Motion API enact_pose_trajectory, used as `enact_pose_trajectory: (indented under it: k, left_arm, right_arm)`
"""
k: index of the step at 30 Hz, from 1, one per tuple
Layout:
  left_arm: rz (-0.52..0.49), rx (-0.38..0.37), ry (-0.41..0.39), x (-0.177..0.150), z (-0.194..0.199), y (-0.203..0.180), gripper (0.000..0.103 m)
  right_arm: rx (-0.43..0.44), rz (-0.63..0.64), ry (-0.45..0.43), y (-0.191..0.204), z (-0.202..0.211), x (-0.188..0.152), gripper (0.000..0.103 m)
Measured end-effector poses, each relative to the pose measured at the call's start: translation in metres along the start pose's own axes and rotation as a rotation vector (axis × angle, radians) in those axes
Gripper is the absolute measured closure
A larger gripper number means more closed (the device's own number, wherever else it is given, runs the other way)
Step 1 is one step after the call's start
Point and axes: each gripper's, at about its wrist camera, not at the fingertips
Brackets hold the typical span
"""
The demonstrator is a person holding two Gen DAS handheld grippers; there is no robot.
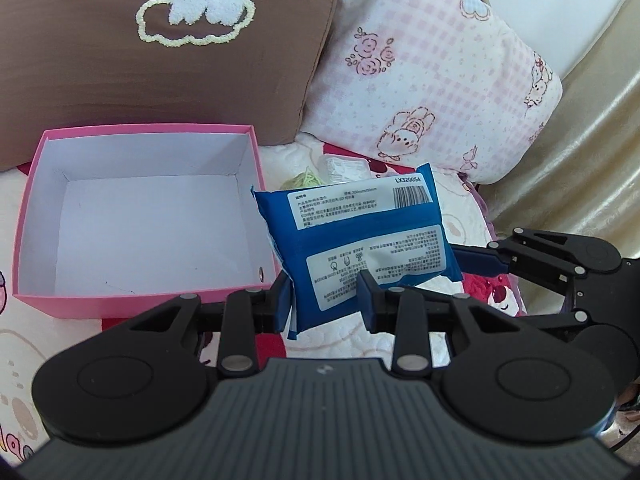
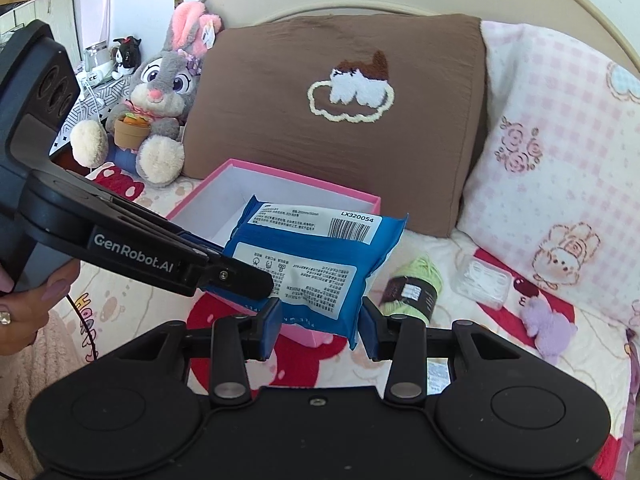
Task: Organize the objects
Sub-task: 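Lift the wet-wipes pack with the left tool and carry it to the pink box, then lower the wet-wipes pack into the pink box and open the left tool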
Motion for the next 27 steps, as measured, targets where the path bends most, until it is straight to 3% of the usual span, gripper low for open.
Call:
enact_pose_trajectory:
  k: [13,27]
  left_arm:
    - [0.093,0.026,-0.006,0.002,-0.014,0.067,0.070]
    - [0.181,0.086,0.053,0.002,-0.071,0.152,0.070]
  right_arm:
    - [0.027,0.026,0.023,0.018,-0.060,0.030,0.064]
    - [0.029,0.031,0.089,0.029,-0.164,0.048,0.069]
Point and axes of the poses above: each gripper's, at about its wrist camera, not at the fingertips, and z roughly against the way its jaws point, y to its left, x to its top, and after that the axes turned 11 degrees about -z, right-handed
